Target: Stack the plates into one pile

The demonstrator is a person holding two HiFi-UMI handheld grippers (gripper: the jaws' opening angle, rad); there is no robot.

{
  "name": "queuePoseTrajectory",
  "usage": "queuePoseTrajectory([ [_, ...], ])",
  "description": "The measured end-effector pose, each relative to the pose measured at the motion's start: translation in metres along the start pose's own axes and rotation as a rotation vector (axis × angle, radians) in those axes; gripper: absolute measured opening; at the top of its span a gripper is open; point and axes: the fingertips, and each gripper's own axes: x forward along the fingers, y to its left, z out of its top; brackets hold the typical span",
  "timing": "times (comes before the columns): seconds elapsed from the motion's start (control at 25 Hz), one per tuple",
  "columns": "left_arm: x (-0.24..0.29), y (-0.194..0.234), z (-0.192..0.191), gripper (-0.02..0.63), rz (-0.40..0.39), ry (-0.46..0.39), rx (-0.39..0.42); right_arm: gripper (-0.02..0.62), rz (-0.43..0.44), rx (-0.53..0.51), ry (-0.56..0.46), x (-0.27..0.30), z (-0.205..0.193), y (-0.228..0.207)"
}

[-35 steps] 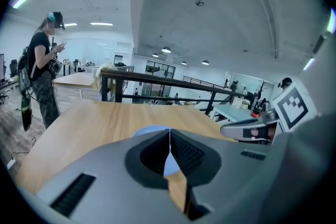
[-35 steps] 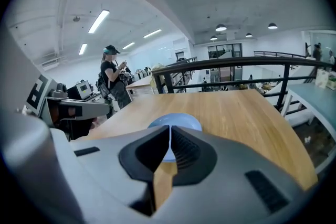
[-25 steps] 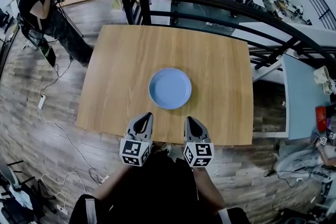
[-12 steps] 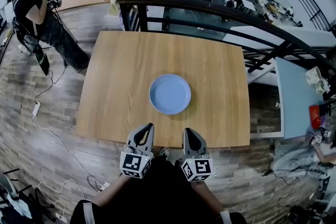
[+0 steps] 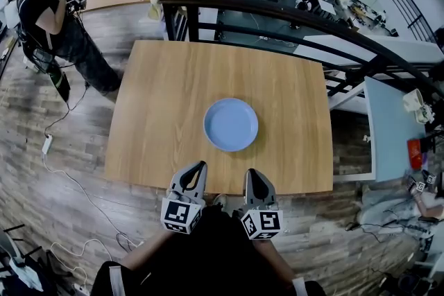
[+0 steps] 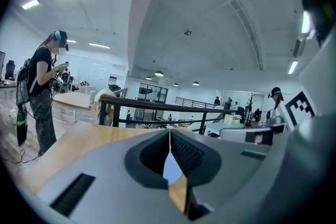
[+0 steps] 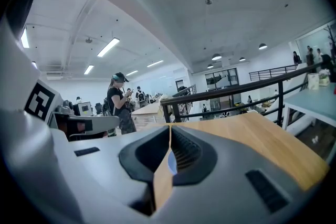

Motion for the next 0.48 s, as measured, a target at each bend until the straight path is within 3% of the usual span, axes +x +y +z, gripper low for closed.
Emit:
queuePoseTrajectory([
  [0.48,-0.005,0.015,-0.005,0.026,-0.018,0.02,-0.016,0.034,-0.029,-0.008,0.007,0.003,0.0,0.011],
])
